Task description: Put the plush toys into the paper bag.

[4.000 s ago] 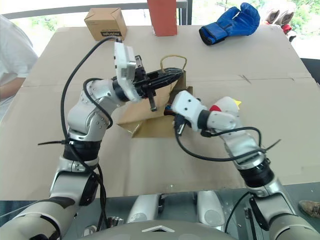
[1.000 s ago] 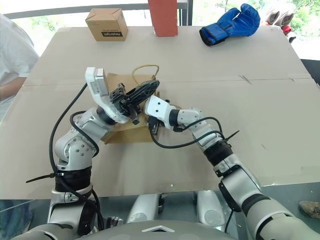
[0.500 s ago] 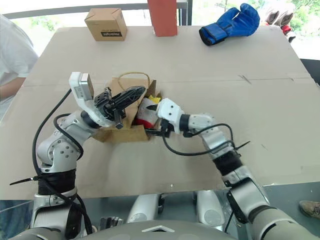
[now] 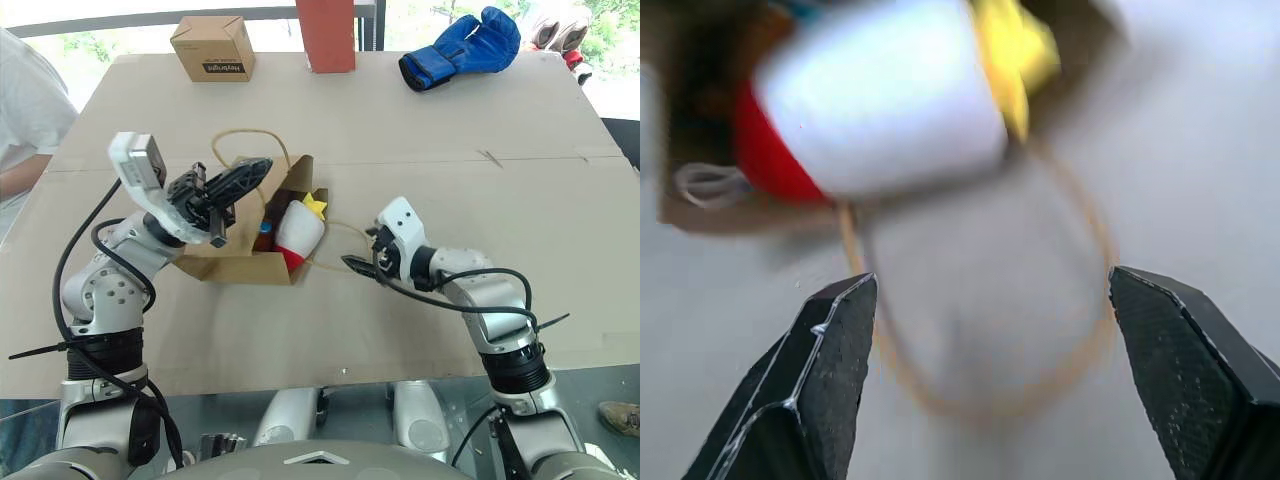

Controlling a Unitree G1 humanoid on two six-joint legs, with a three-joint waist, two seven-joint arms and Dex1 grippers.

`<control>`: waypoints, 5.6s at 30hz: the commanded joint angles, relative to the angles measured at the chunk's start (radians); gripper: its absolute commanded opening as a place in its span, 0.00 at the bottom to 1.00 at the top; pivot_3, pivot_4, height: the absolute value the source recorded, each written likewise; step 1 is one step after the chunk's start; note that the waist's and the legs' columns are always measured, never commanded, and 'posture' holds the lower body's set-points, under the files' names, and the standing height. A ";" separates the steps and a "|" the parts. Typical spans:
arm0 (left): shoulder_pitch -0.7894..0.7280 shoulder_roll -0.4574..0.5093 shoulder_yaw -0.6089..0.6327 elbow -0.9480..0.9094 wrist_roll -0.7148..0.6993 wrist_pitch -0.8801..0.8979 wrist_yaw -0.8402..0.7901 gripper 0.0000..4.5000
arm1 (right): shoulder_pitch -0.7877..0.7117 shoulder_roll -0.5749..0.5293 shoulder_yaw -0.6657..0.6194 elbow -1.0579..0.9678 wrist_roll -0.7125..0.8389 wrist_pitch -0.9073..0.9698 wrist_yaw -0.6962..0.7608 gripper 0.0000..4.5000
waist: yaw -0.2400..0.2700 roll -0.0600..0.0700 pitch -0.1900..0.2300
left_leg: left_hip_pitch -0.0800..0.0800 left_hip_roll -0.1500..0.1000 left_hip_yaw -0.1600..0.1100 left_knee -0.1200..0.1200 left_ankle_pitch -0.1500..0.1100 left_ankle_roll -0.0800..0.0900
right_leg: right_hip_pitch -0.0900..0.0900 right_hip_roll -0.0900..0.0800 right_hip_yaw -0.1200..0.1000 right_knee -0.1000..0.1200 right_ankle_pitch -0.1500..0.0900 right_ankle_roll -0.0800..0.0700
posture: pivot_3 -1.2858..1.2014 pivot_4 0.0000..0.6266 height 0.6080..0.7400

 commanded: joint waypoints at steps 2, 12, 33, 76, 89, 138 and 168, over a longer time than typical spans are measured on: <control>-0.019 0.043 0.076 -0.013 -0.083 0.033 -0.011 0.00 | 0.023 0.028 -0.143 -0.077 0.137 0.132 -0.036 0.79 | -0.003 0.000 0.000 | 0.000 0.000 0.000 0.000 0.000 0.000 | 0.000 0.000 0.000 0.000 0.000 0.000 | 0.52 0.24 1.00; 0.002 0.039 0.095 -0.047 -0.092 0.036 0.018 0.00 | 0.033 0.118 -0.317 -0.098 0.361 0.348 -0.117 0.79 | -0.006 0.000 0.000 | 0.000 0.000 0.001 0.000 0.000 0.000 | 0.000 0.000 0.001 0.000 0.000 0.000 | 0.52 0.24 1.00; 0.042 0.029 0.112 -0.092 -0.092 0.020 0.053 0.00 | 0.069 0.090 -0.400 -0.110 0.507 0.360 -0.200 0.93 | -0.003 0.000 0.000 | -0.001 0.000 0.001 -0.001 0.000 0.000 | 0.000 0.001 0.001 -0.001 0.000 0.001 | 0.52 0.24 1.00; -0.067 0.011 0.016 0.050 0.167 -0.068 0.266 0.00 | -0.304 0.054 -0.437 -0.063 1.004 0.058 -0.313 0.00 | -0.007 0.000 0.000 | -0.003 0.001 0.002 -0.002 -0.001 0.001 | -0.004 0.002 0.002 -0.001 0.000 0.001 | 0.52 0.24 1.00; -0.135 -0.001 -0.066 0.116 0.282 -0.131 0.194 0.00 | -0.205 -0.109 -0.356 -0.110 0.860 -0.017 -0.293 0.11 | -0.005 0.000 0.000 | -0.012 0.000 0.002 0.001 -0.001 0.001 | -0.011 0.002 0.002 0.000 0.000 0.001 | 0.52 0.24 1.00; 0.122 -0.271 -0.306 -0.173 0.717 -0.132 0.680 0.75 | -0.043 -0.068 0.121 0.036 0.006 -0.506 0.039 0.00 | 0.018 0.000 0.000 | -0.009 -0.001 0.002 0.003 0.000 0.001 | -0.008 0.001 0.003 0.000 0.003 0.002 | 0.52 0.24 1.00; -0.592 0.028 -0.393 1.188 0.594 -0.947 -0.649 0.61 | 0.543 -0.352 -0.408 -0.493 0.146 -0.464 -0.015 0.39 | 0.015 -0.001 -0.001 | -0.015 0.000 -0.001 0.012 -0.001 0.002 | -0.008 0.002 -0.002 0.001 0.001 0.004 | 0.52 0.24 1.00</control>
